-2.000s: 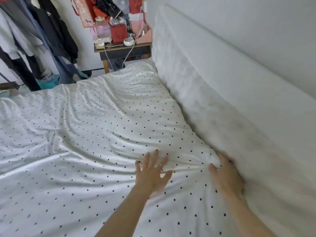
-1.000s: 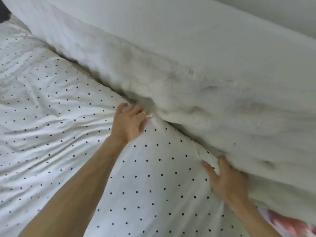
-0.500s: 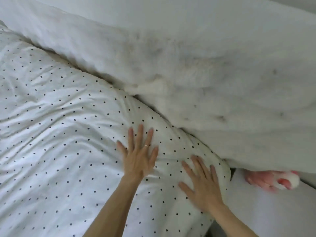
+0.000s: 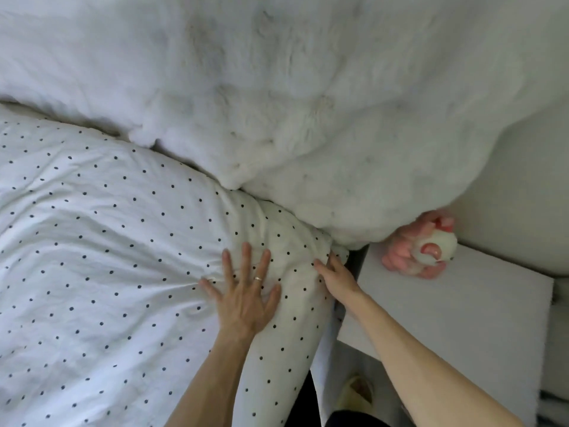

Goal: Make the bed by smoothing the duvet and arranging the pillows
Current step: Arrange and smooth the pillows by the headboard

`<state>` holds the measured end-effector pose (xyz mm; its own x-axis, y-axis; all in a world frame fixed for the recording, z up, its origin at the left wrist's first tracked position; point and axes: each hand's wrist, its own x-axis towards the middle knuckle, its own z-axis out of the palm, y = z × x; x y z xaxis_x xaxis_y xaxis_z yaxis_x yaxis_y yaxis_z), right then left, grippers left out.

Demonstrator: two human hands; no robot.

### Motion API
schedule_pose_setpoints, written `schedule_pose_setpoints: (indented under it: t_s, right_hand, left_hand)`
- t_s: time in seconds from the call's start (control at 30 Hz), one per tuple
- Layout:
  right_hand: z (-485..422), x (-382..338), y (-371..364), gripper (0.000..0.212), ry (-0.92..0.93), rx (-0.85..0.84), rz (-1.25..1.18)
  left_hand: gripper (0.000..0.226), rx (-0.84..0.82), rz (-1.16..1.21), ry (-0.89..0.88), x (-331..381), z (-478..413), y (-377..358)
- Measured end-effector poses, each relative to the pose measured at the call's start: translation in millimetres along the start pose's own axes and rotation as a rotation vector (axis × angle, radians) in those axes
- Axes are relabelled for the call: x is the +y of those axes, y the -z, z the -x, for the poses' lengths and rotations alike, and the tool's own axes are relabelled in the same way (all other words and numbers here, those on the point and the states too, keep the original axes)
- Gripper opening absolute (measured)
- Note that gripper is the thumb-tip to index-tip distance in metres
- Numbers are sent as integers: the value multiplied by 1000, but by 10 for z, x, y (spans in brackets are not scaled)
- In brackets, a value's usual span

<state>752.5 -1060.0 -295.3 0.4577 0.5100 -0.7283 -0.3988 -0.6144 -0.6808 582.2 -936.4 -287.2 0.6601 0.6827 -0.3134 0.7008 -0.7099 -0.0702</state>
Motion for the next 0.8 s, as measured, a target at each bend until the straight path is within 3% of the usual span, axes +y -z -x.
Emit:
schedule_pose_setpoints:
  t_s: [0.1,0.17,0.37,0.43,0.53,0.6,0.7,0.8]
  right_hand:
    - [226,204,323,69,115,-37,233]
    - [420,277,445,72,230,24,395]
    - [921,92,1146,34,600,632,588]
    - [910,38,1437,38,637,723,662]
    - [735,-89,1804,93,411,597,825]
    - [589,-148,1953,115,235,449,901]
    - [428,-160,2012,107,98,283,937]
    - [303,-115,1986,78,148,362,963]
  left_hand:
    - [76,-31,-7,26,84,5,64]
    - [74,-30,2,11,185,68,149]
    - [73,-162,64,74,447,83,269]
    - [73,-198,60,85,459,69,284]
    - [73,-236,25,102,483,35,243]
    - [74,-256,-21,106,499,3,267]
    - [76,-329,-48,118,512,-80,297]
    - [77,-370,-69,127,498,-118,347]
